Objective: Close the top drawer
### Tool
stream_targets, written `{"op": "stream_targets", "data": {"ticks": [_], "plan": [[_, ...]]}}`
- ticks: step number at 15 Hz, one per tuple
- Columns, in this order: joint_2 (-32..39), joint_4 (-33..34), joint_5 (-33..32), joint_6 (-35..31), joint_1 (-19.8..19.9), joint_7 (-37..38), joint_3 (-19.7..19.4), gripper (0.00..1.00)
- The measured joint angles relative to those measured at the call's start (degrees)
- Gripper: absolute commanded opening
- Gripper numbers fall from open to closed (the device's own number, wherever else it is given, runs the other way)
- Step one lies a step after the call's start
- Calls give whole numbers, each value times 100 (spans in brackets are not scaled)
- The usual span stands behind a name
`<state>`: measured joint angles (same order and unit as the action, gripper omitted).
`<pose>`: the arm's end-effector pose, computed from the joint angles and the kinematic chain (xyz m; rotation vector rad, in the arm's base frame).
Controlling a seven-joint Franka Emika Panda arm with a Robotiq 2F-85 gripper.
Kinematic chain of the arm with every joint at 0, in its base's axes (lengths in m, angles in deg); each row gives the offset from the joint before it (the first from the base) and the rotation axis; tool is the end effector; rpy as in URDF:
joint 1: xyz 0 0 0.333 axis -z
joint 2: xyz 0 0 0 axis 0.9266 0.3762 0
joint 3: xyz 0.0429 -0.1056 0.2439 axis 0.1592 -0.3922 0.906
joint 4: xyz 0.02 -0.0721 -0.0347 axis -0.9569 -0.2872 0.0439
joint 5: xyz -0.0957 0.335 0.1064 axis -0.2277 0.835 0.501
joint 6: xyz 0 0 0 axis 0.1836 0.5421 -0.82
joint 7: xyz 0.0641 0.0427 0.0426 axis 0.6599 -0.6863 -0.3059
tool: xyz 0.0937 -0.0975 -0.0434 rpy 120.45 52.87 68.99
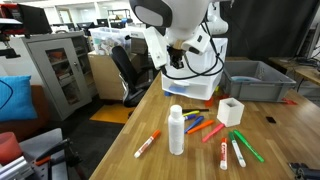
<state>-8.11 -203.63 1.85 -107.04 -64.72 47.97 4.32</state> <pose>0.5701 -0.0142 0.2446 -2.3243 0.3839 -0.3900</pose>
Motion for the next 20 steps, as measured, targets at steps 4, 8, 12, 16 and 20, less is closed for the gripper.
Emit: {"op": "stream_targets", "data": {"ticks": [4, 8, 12, 16, 20], "plan": [[270, 278, -76, 0, -2, 0, 44, 0], [544, 629, -378, 0, -2, 5, 73, 0], [747, 1071, -671, 0, -2, 19, 116, 0], [904, 1335, -869, 18, 3, 20, 143, 0], [972, 1426, -955, 75, 33, 20, 143, 0]]}}
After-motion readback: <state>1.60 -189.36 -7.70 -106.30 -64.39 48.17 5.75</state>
